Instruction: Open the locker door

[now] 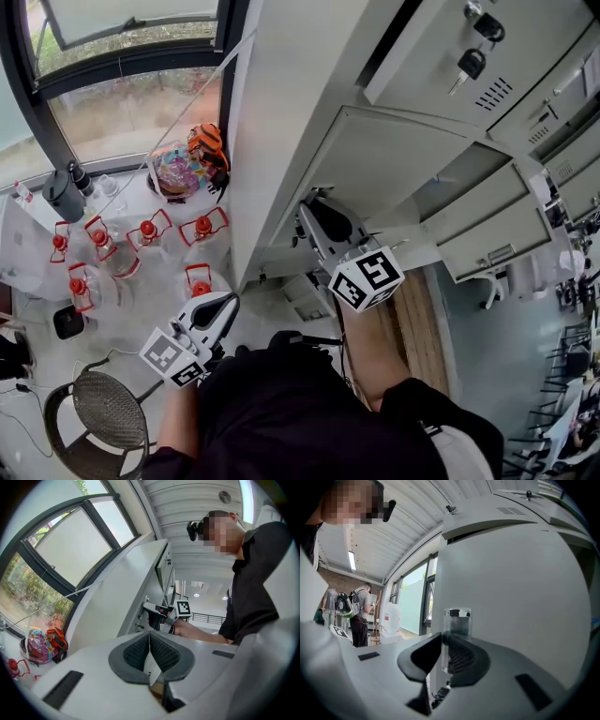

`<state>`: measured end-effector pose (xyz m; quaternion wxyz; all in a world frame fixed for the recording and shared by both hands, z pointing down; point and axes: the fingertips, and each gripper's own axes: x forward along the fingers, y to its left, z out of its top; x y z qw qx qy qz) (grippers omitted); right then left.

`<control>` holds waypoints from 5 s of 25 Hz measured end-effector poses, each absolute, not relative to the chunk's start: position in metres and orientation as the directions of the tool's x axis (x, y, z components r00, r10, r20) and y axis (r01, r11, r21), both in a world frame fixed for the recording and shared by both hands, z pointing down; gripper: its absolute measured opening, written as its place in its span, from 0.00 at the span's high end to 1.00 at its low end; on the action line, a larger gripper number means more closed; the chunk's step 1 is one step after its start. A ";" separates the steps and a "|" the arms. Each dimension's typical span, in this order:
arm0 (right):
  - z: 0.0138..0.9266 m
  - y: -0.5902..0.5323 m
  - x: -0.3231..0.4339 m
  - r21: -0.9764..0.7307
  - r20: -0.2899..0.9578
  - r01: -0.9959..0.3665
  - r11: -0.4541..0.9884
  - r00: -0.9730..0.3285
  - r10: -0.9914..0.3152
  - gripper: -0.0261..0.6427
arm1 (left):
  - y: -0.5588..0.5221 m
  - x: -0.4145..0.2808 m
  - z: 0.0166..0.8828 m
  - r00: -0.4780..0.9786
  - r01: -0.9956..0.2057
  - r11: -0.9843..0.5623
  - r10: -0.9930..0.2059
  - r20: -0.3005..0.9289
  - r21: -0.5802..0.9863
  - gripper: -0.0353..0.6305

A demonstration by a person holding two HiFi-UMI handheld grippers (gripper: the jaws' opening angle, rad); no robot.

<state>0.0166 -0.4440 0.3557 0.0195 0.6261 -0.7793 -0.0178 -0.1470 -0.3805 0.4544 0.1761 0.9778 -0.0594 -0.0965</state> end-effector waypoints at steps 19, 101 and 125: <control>0.355 -0.422 0.010 0.042 0.007 -0.960 0.278 -0.278 -0.961 0.88 | -0.368 -0.168 0.460 0.961 -0.110 -0.912 -0.199 -0.192 0.394 0.92; 0.356 -0.216 0.075 0.071 -0.083 -0.374 0.925 -0.926 -0.368 0.88 | -0.154 -0.004 0.394 0.775 -0.558 -0.781 -0.611 -0.162 0.280 0.92; 0.357 -0.156 0.154 0.096 -0.154 -0.074 0.993 -0.986 -0.058 0.89 | -0.104 0.086 0.398 0.713 -0.631 -0.725 -0.682 -0.163 0.276 0.92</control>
